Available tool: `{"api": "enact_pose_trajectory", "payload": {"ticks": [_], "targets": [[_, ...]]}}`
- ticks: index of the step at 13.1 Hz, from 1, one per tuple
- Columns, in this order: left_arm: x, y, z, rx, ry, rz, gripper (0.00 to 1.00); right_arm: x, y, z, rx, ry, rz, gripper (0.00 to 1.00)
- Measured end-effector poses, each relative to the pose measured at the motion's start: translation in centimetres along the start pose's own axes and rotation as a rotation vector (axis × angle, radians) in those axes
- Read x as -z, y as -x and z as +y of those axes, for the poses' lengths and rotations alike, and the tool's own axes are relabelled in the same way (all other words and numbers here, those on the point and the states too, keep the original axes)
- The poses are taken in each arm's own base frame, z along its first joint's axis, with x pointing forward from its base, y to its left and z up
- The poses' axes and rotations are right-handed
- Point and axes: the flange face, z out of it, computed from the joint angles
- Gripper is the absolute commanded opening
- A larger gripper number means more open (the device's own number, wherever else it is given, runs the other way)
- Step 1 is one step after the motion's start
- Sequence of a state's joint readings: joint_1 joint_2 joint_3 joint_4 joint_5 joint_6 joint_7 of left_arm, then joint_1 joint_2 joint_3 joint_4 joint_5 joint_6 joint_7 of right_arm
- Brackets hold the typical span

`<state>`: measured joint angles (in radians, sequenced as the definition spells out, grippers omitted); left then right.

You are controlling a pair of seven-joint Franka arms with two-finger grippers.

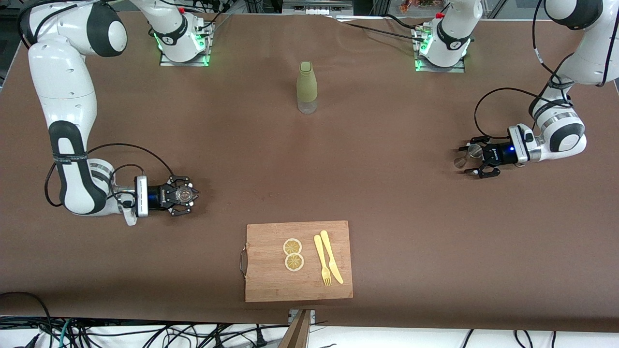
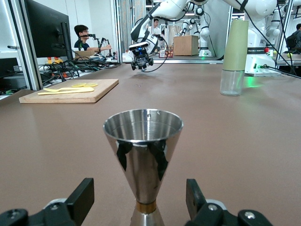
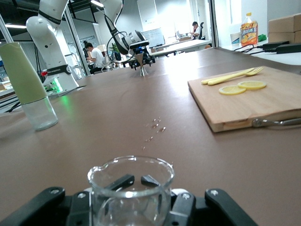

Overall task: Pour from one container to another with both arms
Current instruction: 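Lift the clear glass with the right gripper toward the cutting board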

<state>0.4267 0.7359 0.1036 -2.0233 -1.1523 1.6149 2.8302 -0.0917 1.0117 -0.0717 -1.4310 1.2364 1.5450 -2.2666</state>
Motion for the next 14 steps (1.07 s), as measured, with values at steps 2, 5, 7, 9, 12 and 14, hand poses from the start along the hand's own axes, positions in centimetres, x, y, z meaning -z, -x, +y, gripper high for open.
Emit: {"api": "enact_pose_trajectory", "payload": {"ticks": [2,5,7,9,12,14], "targets": [[0.1,0.1,0.1,0.0,-0.002,0.0,0.72,0.1,-1.9,1.1,-0.006,0.043,0.039,0.1],[0.3,0.2,0.2,-0.011,-0.005,0.001,0.63,0.8,-5.3,2.6,-0.032,0.119,0.024,0.09],[0.4,0.3,0.2,-0.012,-0.007,0.001,0.59,0.8,-8.0,3.1,-0.064,0.145,0.004,0.09],[0.4,0.3,0.2,-0.012,-0.008,0.001,0.59,0.5,-9.8,3.3,-0.084,0.16,-0.009,0.09],[0.8,0.6,0.4,-0.008,-0.015,-0.001,0.57,-0.8,-11.9,4.1,-0.109,0.208,-0.024,0.09],[1.3,0.8,0.6,-0.004,-0.023,-0.006,0.57,-2.8,-13.5,4.6,-0.104,0.238,-0.031,0.09]]}}
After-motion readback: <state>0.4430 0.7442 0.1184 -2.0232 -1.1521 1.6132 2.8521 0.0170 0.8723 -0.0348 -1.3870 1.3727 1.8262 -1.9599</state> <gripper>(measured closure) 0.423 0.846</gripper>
